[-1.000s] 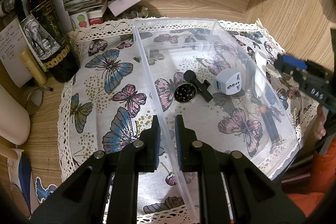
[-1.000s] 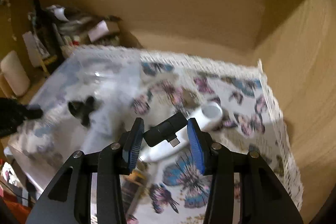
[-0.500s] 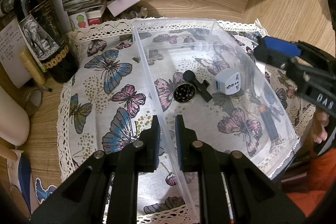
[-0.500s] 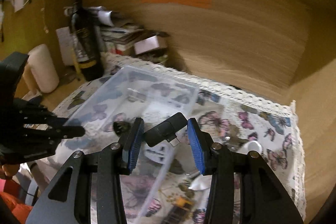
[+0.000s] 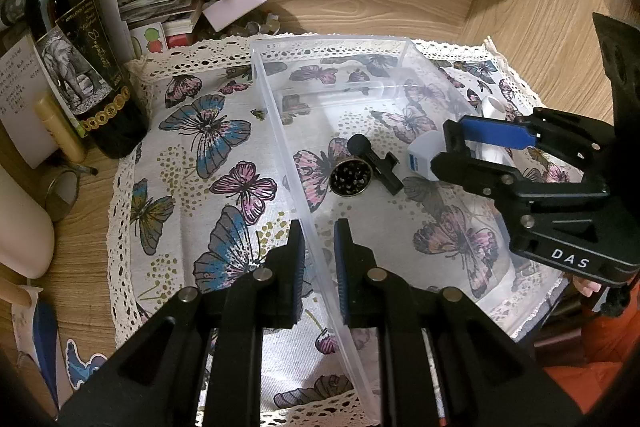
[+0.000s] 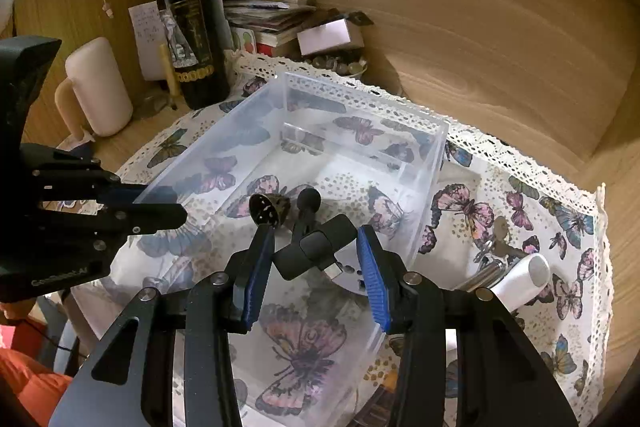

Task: Organize rigid objects
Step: 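Carry the black dongle into the box and open the right tool, then grasp the small amber bottle with the right tool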

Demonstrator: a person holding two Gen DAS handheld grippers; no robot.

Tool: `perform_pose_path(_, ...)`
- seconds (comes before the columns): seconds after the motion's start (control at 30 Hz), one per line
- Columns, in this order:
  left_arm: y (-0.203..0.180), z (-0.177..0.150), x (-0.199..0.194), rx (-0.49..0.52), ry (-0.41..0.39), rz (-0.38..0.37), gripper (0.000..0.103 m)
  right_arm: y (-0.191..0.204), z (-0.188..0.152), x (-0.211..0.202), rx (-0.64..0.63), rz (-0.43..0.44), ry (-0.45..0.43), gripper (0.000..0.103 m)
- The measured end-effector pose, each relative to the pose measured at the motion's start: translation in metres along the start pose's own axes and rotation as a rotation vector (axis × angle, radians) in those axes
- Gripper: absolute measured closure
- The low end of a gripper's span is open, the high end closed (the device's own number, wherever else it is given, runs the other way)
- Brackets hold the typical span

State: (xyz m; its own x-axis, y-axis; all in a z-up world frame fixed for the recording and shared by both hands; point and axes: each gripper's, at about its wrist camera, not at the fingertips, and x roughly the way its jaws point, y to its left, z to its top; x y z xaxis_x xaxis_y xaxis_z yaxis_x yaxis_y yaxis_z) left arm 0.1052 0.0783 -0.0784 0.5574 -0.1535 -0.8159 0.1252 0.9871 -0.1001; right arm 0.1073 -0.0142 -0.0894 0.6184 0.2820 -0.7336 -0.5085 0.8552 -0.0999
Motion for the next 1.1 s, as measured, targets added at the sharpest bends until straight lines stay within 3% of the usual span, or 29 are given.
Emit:
perform_pose_path(0.63, 0.000, 0.000, 0.000, 0.002, 0.000, -0.001, 0.089, -0.010, 0.003, -0.029, 0.039, -0.039, -0.078, 0.063)
perform_pose_path(0.9, 0.000, 0.000, 0.000, 0.003, -0.001, -0.002, 0.088, -0.030, -0.012, -0.053, 0.100, -0.117, -0.105, 0.063)
perform_pose_path(1.1, 0.001, 0.000, 0.000, 0.003, -0.001, -0.001, 0.088, -0.052, -0.034, -0.059, 0.168, -0.172, -0.061, 0.062)
